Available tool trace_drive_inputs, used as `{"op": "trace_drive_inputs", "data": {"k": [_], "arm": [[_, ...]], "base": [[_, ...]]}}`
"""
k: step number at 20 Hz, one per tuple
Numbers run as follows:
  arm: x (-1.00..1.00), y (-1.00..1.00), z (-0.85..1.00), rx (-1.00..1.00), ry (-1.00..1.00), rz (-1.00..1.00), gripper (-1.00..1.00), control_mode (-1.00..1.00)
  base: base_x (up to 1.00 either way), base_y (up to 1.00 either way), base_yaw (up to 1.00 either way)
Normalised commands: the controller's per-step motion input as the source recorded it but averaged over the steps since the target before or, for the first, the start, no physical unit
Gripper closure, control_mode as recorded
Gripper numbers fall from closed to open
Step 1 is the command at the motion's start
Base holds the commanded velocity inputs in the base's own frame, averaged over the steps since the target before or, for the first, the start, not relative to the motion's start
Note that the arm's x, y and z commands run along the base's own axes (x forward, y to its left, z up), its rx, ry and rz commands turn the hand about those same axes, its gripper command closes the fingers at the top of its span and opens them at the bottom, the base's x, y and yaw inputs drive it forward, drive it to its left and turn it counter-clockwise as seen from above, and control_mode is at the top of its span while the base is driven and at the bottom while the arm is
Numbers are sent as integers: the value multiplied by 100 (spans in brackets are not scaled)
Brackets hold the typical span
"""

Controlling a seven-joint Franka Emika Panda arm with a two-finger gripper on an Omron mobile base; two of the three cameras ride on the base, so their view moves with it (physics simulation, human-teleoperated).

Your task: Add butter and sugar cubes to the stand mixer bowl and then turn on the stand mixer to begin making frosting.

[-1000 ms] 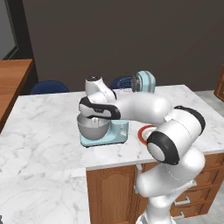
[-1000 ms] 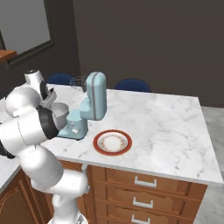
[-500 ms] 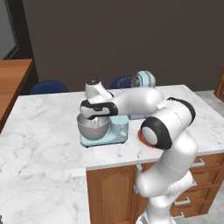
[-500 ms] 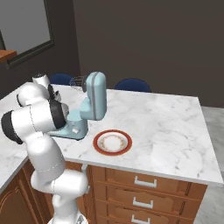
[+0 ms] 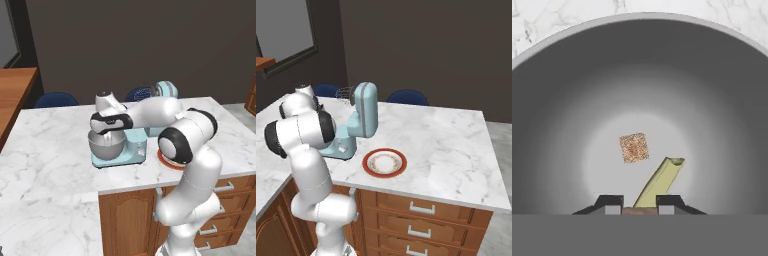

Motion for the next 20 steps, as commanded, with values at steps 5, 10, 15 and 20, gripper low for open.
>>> {"op": "trace_drive_inputs", "data": {"k": [5, 10, 15, 20], "arm": [[8, 2, -13, 0, 2, 2, -100, -100], [-40, 0, 35, 0, -1, 1, -100, -100], [-74, -2, 95, 6, -10, 2, -100, -100], [-79, -35, 100, 11, -3, 0, -100, -100]], "base": [[0, 0, 0], [0, 0, 0], [0, 0, 0], [0, 0, 0]]}}
